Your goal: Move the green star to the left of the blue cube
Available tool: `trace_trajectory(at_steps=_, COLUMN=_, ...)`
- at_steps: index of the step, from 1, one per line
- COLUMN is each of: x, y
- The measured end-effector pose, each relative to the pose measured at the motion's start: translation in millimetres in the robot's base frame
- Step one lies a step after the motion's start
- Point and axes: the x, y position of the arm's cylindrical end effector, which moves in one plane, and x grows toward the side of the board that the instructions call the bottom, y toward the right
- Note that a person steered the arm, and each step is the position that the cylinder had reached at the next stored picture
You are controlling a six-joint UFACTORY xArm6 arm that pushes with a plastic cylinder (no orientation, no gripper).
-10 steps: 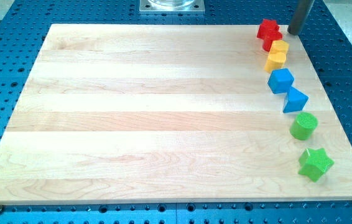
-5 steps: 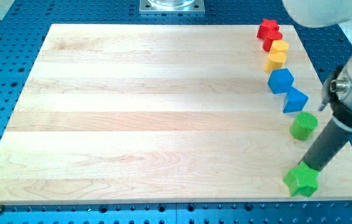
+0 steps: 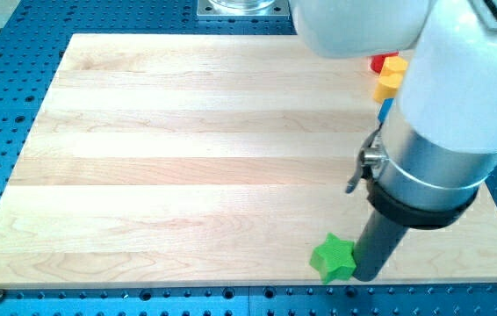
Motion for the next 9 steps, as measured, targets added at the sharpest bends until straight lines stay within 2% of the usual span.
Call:
trace_trajectory(at_steps=1, x=-20.2, y=-13.4)
trace_trajectory(at_steps=2, x=-85.8, y=-37.6)
trace_trajectory(at_steps=3, x=-57.4, y=-105.3)
trace_trajectory(at_steps=4, x=-0.7, y=-170.3)
trace_trajectory(at_steps=6, x=2.2, y=-166.2)
trace_trajectory(at_steps=9, x=0.5, y=13.9)
